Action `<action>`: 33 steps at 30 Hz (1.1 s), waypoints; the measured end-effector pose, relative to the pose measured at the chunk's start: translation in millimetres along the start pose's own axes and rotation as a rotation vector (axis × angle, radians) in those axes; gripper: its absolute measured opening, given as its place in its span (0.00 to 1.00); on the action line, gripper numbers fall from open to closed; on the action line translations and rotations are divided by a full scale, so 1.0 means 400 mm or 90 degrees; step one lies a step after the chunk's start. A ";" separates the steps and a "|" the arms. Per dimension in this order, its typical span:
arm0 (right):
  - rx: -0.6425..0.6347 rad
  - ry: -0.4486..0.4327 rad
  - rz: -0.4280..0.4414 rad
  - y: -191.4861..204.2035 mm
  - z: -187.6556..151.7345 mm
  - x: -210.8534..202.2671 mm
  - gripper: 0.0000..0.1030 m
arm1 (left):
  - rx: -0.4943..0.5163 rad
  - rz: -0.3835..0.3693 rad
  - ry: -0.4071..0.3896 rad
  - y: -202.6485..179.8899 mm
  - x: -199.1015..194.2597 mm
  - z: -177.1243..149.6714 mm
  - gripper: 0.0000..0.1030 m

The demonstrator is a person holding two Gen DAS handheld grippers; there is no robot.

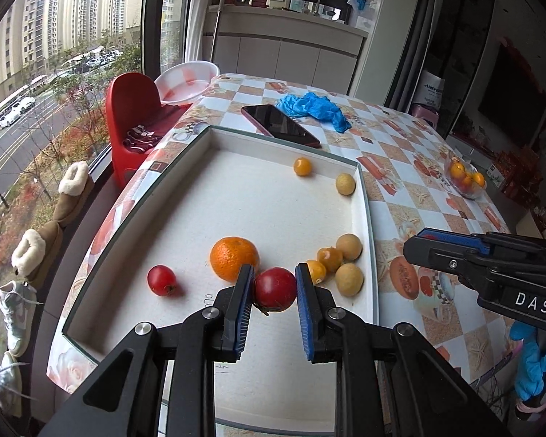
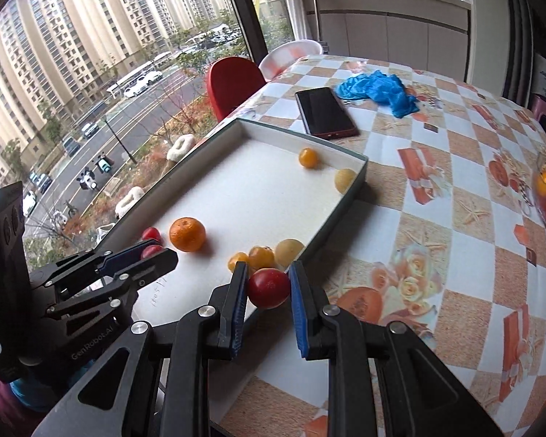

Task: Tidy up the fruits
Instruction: 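Carry both red tomatoes over the white tray with both tools, then open the left tool to drop its tomato while the right tool releases its tomato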

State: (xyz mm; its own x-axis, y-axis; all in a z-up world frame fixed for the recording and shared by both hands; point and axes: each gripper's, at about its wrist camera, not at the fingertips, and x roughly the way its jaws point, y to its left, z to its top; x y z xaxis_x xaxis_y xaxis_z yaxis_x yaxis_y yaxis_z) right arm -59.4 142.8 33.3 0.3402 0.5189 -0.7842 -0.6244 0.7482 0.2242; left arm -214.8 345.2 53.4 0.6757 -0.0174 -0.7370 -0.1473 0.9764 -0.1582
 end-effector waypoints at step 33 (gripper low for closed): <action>-0.045 0.066 -0.055 0.057 0.102 0.121 0.79 | -0.029 0.052 0.045 0.062 0.094 0.046 0.89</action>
State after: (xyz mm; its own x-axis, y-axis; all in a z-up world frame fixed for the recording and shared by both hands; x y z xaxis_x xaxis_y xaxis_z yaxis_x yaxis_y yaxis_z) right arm -28.3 201.7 24.1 0.3220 0.4058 -0.8554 -0.6457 0.7549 0.1150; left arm -179.9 372.8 33.9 0.6083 0.0448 -0.7925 -0.2328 0.9646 -0.1241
